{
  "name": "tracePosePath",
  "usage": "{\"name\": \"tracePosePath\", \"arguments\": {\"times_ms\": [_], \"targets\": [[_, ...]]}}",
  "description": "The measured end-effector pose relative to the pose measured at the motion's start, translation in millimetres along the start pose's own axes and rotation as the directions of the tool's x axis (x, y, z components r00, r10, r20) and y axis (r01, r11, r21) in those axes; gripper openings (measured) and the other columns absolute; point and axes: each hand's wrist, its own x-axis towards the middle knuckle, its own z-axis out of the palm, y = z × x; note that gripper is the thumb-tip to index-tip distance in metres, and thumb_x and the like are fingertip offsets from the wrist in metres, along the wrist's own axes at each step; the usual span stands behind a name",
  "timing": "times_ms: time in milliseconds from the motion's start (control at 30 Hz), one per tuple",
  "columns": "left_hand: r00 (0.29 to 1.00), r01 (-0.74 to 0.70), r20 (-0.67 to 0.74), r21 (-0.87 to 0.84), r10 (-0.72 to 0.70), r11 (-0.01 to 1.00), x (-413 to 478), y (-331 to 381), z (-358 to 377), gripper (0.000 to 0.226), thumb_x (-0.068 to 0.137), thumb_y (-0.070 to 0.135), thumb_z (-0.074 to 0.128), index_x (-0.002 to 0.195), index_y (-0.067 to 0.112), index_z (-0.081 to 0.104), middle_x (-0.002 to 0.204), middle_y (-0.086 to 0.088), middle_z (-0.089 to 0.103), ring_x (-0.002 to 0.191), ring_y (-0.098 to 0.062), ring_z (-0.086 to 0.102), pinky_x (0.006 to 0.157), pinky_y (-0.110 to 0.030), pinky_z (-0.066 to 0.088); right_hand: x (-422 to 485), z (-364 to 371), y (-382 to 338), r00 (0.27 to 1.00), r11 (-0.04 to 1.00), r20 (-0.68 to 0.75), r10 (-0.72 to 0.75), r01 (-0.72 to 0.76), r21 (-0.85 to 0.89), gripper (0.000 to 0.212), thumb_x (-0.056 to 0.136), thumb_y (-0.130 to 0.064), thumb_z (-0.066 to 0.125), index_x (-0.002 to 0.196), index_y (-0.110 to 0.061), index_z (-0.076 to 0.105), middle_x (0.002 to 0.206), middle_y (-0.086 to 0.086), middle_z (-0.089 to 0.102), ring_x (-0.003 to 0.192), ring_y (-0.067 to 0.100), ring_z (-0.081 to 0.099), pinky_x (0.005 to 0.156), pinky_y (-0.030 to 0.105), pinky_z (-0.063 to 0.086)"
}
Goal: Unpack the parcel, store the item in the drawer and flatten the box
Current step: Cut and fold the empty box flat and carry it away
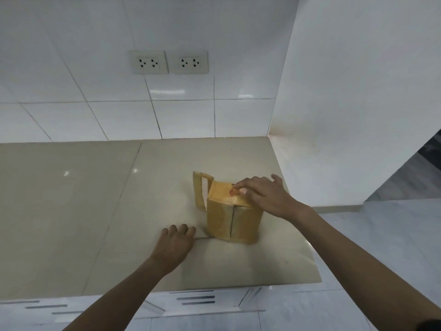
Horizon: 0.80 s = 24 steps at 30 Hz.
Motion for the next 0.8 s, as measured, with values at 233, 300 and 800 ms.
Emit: {"name": "tracePosePath", "arguments": {"times_ms": [233,300,800], "targets": [[0.961,-0.239,-0.207,-0.281,0.185,0.929,-8,-24,-14,0.023,0.095,0.034,0.043,0.096,0.022,0.063,0.082,0.003,0.067,0.068,-0.023,0.060,0.057,-0.032,0.049,-7,15,0,0.996,0.920,-0.014,-0.085,0.073,-0.385,0.089,0.070,-0.068,0.063,0.143,-0.052,0.016,0.157,-0.008,0.023,0.146,0.021,0.013,0.109,0.068,-0.004],[0.985,-0.133,-0.162,-0.532,0.054,0.836,-4,-34,-30,0.027,0.099,0.037,0.040,0.101,0.024,0.064,0.088,0.005,0.069,0.072,-0.017,0.060,0.062,-0.033,0.050,-5,16,0,0.997,0.931,-0.040,-0.062,0.044,-0.364,0.090,0.071,-0.061,0.067,0.144,-0.052,0.015,0.155,-0.007,0.026,0.145,0.021,0.015,0.108,0.068,-0.002],[0.952,0.191,0.261,-0.914,0.159,0.358,40,-78,-112,0.011,0.094,0.040,0.056,0.092,0.031,0.063,0.075,-0.006,0.076,0.063,-0.023,0.073,0.040,-0.024,0.047,-5,19,11,0.998,0.967,-0.051,-0.029,0.015,-0.254,0.089,0.075,-0.038,0.075,0.143,-0.051,0.019,0.159,-0.011,0.020,0.149,0.014,0.006,0.111,0.061,-0.007]]}}
